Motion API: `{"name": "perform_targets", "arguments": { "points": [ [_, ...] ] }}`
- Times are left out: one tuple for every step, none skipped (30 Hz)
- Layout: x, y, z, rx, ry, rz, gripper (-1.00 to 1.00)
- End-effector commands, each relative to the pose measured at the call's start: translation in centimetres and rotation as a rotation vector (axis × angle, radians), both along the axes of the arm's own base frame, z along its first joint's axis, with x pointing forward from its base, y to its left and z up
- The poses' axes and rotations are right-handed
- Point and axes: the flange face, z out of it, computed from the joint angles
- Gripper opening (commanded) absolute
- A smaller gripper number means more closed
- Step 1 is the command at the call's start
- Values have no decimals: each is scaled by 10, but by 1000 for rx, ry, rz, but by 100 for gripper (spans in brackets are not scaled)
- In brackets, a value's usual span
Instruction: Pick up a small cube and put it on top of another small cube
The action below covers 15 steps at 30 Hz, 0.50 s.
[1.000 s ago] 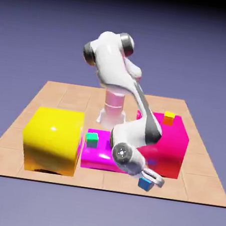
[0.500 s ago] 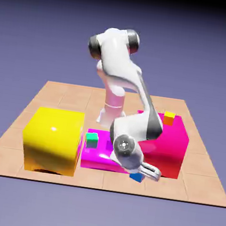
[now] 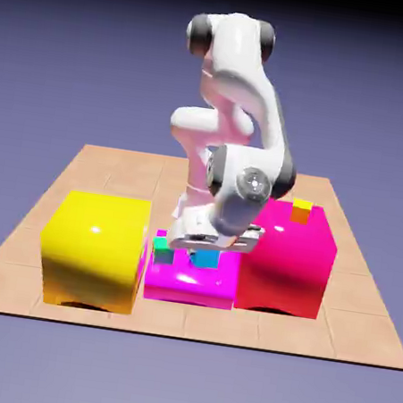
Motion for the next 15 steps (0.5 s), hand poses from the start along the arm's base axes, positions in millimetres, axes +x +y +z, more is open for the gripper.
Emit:
{"name": "perform_targets", "arguments": {
  "points": [
    [-8, -3, 3, -11, 16, 61, -100],
    [-16, -7, 5, -18, 35, 121, -100],
    [-24, -10, 8, -25, 55, 179, -100],
    [-32, -13, 10, -30, 77, 238, -100],
    [-40, -16, 12, -35, 99, 296, -100],
    [-49, -19, 13, -39, 123, 354, -100],
    [-57, -22, 15, -42, 149, 411, -100],
    [-65, -25, 16, -43, 175, 468, -100],
    [-73, -27, 15, -46, 203, 525, -100],
    [-80, -23, 1, -66, 229, 548, -100],
    [-80, -23, 1, -66, 229, 548, -100],
    [-83, -32, -14, -69, 229, 548, -100],
    [-87, -40, -28, -69, 229, 548, -100],
    [-92, -48, -43, -68, 229, 548, -100],
    [-97, -54, -54, -66, 229, 548, -100]
  ]
}}
